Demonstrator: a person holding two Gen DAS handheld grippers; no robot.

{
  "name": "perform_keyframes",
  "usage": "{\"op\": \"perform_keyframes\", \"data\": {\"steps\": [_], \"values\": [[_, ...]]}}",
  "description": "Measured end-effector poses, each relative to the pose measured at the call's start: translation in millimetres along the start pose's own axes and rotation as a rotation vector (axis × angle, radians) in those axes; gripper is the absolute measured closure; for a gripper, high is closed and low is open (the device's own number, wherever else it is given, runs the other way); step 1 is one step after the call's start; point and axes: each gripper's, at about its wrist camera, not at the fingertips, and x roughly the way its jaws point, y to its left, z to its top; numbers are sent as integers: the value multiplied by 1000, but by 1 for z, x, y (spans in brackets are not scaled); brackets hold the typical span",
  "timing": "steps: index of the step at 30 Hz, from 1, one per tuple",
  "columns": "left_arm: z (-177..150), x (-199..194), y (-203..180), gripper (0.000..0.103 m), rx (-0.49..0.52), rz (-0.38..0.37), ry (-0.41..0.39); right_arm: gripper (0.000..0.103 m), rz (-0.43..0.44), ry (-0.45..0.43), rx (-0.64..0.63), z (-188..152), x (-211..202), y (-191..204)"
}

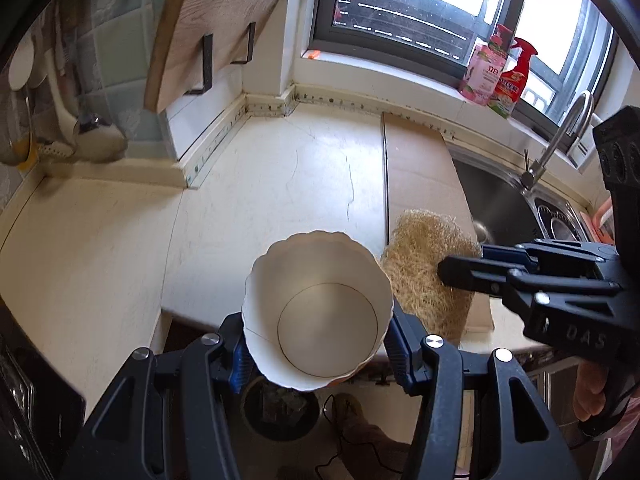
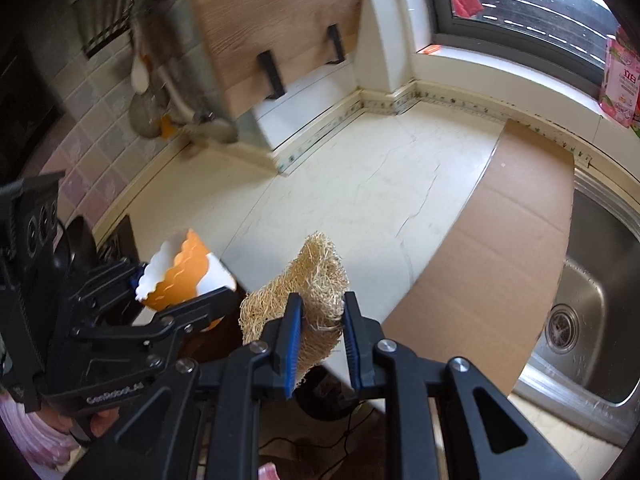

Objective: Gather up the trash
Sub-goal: 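Carry the paper cup and sponge down to the black bin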

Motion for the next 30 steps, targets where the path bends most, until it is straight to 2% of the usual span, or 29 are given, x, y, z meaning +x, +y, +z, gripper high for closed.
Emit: {"op": "perform_keyframes", "data": {"steps": [8, 14, 22, 26, 30], "values": [[-56, 2, 18, 50, -7, -5, 91, 83, 41, 98, -50, -63, 18, 50], [-99, 27, 32, 50, -24, -3, 190, 83, 19, 174, -65, -106, 57, 59], [-170, 95, 58, 50, -61, 38, 332, 82, 1, 210, -62, -156, 125, 52], [-210, 144, 74, 50, -75, 60, 382, 82, 4, 245, -8, -188, 182, 36], [-243, 192, 93, 49, -116, 29, 400, 81, -18, 283, -9, -213, 239, 27]]}}
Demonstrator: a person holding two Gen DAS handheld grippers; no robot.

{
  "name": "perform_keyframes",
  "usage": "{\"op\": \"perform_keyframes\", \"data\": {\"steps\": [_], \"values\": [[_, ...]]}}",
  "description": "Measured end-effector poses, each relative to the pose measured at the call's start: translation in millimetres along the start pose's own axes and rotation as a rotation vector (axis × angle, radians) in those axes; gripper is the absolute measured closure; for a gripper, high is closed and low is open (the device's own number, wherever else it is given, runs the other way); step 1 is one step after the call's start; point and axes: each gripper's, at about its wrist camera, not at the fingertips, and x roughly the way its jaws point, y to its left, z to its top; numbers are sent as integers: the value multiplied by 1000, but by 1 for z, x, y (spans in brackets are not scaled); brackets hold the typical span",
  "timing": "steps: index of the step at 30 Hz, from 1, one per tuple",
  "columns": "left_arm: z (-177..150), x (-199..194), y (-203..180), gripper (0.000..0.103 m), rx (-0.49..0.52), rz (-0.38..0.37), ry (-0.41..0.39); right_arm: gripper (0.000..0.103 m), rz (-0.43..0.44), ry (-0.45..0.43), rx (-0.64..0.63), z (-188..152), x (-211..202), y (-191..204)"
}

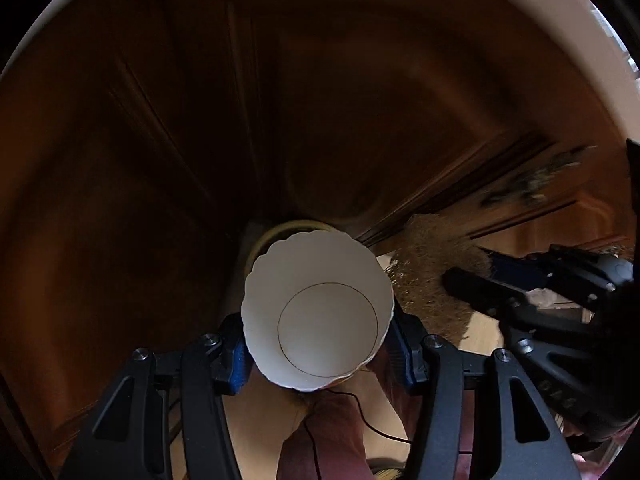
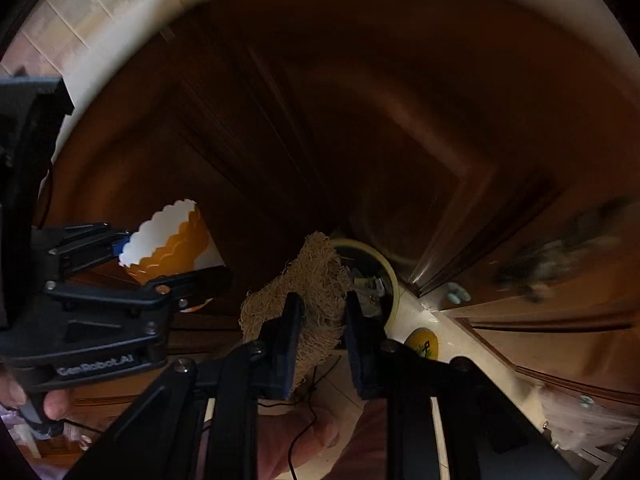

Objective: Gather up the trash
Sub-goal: 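Carry the paper cup and sponge down to the black bin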

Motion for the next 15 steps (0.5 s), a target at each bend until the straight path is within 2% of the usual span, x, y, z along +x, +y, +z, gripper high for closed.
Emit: {"op": "perform_keyframes", "data": {"steps": [4, 8, 9, 10, 11, 12, 14, 15], "values": [[-4, 59, 23, 49, -53, -37, 24, 80, -10, 73, -14, -7, 71, -7], [-7, 111, 44, 47, -76, -22, 49, 79, -16, 120, -50, -13, 135, -13], [-8, 123, 47, 47, -75, -13, 63, 76, -10, 128, -51, -15, 145, -15], [-12, 133, 49, 43, -72, -7, 73, 75, -1, 136, -50, -15, 159, -16], [-13, 142, 50, 35, -68, 3, 84, 74, 5, 141, -45, -15, 168, -18], [-16, 151, 54, 30, -64, 22, 90, 67, 14, 150, -38, -15, 176, -19], [-16, 163, 59, 16, -66, 38, 104, 64, 19, 174, -16, -18, 193, -23], [-18, 167, 61, 15, -70, 41, 115, 62, 25, 174, -12, -19, 196, -24]]}}
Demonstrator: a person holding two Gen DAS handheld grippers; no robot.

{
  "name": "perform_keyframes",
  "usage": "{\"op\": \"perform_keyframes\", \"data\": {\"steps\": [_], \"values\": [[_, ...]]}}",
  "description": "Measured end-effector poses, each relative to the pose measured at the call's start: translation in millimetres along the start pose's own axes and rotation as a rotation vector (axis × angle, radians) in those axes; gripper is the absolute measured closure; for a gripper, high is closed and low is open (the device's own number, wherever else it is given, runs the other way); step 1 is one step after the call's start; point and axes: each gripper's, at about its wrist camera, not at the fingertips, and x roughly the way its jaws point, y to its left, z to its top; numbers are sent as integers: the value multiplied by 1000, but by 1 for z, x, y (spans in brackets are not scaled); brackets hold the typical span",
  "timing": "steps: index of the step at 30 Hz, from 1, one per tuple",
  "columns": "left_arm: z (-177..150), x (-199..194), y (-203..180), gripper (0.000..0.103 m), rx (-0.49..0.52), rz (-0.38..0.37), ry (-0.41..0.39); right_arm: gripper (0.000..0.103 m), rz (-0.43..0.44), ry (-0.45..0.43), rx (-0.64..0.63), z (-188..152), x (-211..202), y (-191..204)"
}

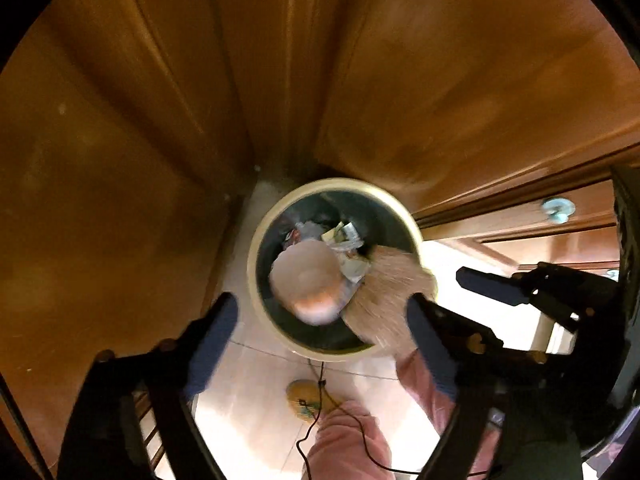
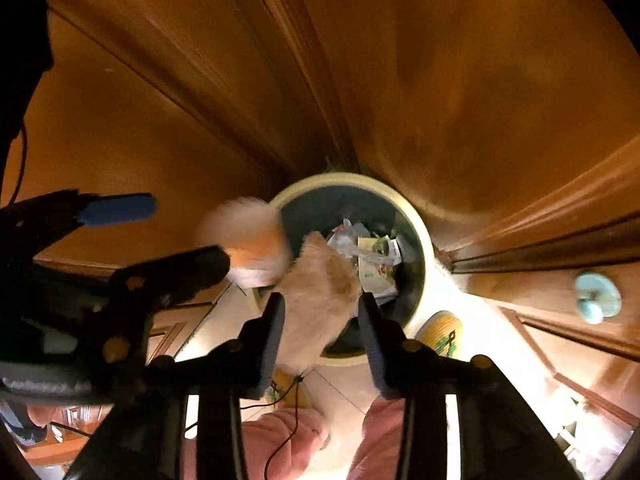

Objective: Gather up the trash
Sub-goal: 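Carry the paper cup and sponge down to the black bin, then open both tools over the bin to drop cup and sponge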

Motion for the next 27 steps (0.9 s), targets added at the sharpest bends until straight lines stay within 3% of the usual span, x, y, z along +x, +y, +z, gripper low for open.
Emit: {"op": "perform_keyframes", "data": {"steps": [5, 13, 18, 27], "values": [[-6, 8, 8, 14, 1, 33, 20, 60, -16, 1, 1, 3, 7, 3], [-4, -17, -6, 14, 32, 64, -20, 60, -12, -16, 44, -12, -19, -5], [-1, -57, -17, 14, 69, 74, -52, 60, -13, -39, 92, -13, -49, -5], [4, -159, -42, 12, 96, 86, -137, 60, -37, -139, 166, -17, -142, 5]]}}
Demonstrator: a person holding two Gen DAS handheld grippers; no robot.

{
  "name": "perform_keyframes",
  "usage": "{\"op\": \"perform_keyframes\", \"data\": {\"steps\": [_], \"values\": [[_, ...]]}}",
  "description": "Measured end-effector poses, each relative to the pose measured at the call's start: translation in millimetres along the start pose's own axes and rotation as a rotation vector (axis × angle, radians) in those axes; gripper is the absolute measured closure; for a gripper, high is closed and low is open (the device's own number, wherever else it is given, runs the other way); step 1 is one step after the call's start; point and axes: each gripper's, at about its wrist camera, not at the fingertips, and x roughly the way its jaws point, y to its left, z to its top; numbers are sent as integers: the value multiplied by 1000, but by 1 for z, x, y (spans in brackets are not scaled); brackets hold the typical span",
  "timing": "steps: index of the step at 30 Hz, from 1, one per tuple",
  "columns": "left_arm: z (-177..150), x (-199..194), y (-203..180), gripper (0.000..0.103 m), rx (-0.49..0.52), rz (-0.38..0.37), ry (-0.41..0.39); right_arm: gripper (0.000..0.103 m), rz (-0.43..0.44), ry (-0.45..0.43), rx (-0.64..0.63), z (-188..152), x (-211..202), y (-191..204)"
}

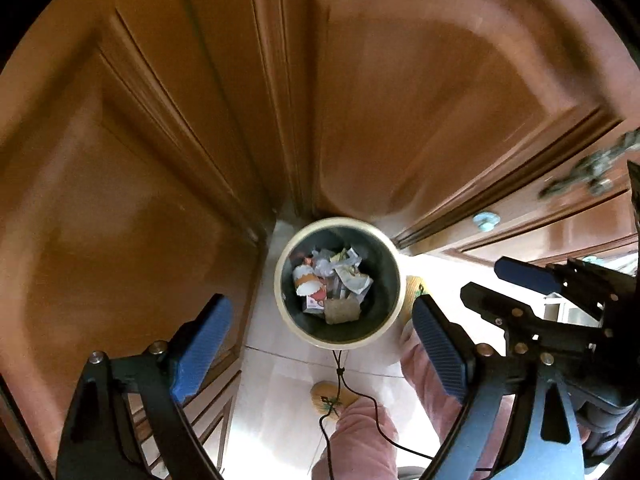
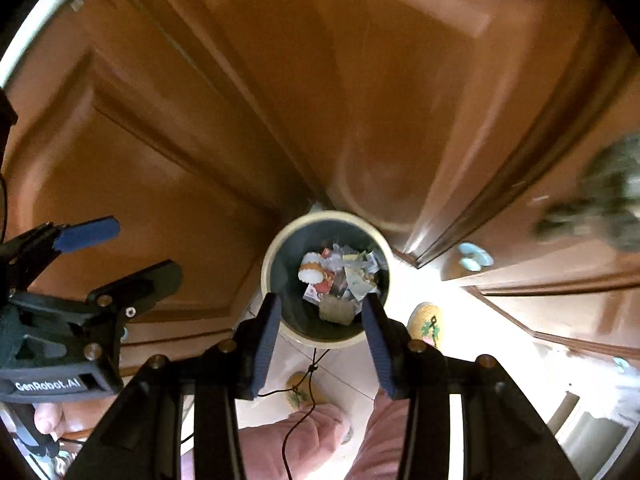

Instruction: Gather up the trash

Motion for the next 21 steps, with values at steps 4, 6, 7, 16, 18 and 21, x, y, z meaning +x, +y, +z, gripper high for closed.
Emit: {"op": "perform_keyframes", "data": {"steps": [4, 6, 7, 16, 18, 21], "values": [[8, -49, -7, 12, 3, 10, -46, 60, -22, -53, 23, 1, -52, 10], [11, -72, -9, 12, 1, 16, -65, 60, -26, -79, 33, 2, -77, 15], [13, -82, -10, 12, -1, 15, -73, 60, -22, -91, 38, 2, -88, 17], [26, -175, -11, 12, -6, -7, -162, 60, -58, -251, 57, 6, -200, 41], [30, -195, -13, 12, 1, -2, -185, 60, -63, -283, 61, 6, -222, 44], [39, -228, -19, 12, 8, 2, -224, 60, -80, -323, 62, 9, -257, 50]]}}
